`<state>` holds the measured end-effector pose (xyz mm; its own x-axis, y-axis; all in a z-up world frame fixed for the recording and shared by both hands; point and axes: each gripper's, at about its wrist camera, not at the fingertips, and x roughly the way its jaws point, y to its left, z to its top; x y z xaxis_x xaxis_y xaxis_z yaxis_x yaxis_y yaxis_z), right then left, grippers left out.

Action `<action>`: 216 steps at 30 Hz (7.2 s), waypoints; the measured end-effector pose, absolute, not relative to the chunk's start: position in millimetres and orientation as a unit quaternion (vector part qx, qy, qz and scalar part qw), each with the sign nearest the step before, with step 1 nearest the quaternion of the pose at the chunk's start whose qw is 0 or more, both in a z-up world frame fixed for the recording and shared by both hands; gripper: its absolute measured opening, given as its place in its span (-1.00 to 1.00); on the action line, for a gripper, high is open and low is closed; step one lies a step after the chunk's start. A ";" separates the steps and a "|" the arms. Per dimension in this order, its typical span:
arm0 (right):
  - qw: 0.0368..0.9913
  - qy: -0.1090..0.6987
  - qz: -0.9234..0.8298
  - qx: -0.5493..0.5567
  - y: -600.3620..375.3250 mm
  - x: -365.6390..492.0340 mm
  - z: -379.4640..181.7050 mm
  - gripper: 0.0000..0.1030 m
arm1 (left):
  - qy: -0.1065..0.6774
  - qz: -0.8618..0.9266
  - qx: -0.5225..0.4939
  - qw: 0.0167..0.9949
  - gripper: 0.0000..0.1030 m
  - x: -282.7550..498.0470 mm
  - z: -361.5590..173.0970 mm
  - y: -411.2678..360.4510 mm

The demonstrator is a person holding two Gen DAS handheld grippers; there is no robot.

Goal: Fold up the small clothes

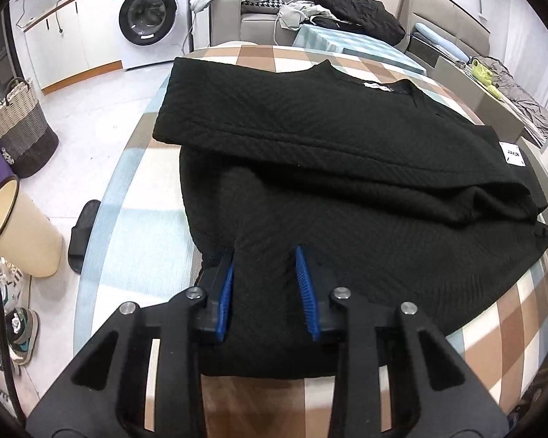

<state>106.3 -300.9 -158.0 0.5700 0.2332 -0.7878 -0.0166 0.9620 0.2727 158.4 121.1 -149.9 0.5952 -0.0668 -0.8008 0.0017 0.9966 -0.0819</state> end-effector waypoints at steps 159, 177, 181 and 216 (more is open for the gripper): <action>0.860 0.431 0.039 0.269 -343.7 261.9 -123.7 -0.07 | 0.422 0.007 -0.031 0.906 -1.00 340.5 -124.0 146.9; 0.865 0.434 0.005 0.252 -358.3 265.9 -129.8 -0.07 | 0.426 0.036 -0.082 0.900 -0.91 339.2 -119.9 175.1; 0.870 0.432 -0.007 0.239 -359.6 273.1 -131.7 -0.06 | 0.427 0.043 -0.081 0.899 -0.42 334.7 -122.7 178.2; 0.873 0.427 0.031 0.233 -362.9 232.5 -123.8 -0.08 | 0.454 0.059 -0.118 0.881 -0.03 237.7 -132.1 195.0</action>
